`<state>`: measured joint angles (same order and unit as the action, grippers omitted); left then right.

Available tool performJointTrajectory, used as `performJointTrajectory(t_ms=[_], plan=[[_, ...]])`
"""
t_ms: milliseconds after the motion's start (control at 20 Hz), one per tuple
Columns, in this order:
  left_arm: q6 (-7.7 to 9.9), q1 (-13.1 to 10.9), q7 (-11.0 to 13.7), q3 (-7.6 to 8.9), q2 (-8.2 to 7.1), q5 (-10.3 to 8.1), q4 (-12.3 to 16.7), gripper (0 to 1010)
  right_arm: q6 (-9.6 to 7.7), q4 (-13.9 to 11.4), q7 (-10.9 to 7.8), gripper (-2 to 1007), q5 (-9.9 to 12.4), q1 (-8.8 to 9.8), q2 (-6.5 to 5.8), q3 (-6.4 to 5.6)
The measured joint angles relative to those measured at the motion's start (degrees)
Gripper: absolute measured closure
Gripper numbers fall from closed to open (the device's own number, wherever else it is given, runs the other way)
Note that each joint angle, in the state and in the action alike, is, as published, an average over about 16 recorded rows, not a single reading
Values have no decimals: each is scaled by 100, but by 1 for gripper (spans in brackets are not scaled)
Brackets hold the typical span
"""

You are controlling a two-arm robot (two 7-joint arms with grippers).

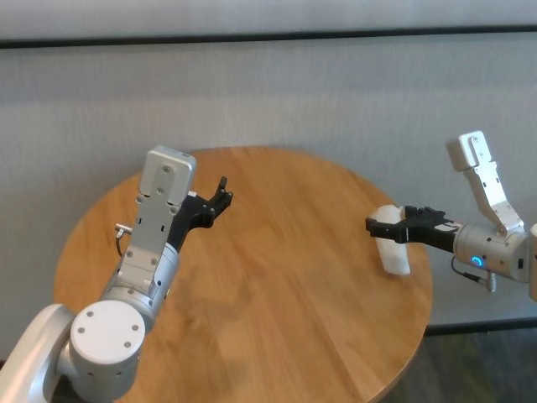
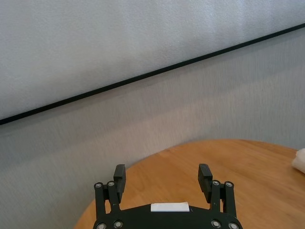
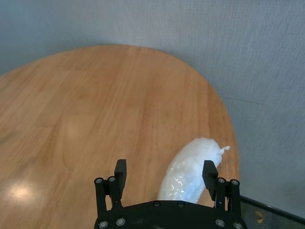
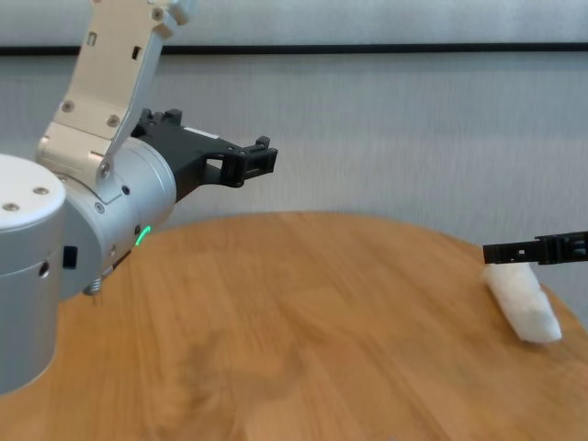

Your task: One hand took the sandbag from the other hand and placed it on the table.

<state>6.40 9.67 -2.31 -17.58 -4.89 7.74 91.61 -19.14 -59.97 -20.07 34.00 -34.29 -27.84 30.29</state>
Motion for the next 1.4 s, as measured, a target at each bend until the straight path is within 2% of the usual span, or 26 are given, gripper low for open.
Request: performJointTrajectory(t_ms=[550, 850, 1150, 1400], plan=[[0, 0, 0, 0, 0, 0, 0, 8, 8, -7, -5, 3, -2, 3, 2, -2], [0, 0, 0, 0, 0, 0, 0, 8, 98, -53, -26, 3, -107, -51, 58, 24], [0, 0, 0, 0, 0, 0, 0, 8, 338, -144, -24, 3, -406, -214, 218, 137], [0, 0, 0, 0, 0, 0, 0, 8, 612, -194, -10, 3, -753, -416, 453, 295]])
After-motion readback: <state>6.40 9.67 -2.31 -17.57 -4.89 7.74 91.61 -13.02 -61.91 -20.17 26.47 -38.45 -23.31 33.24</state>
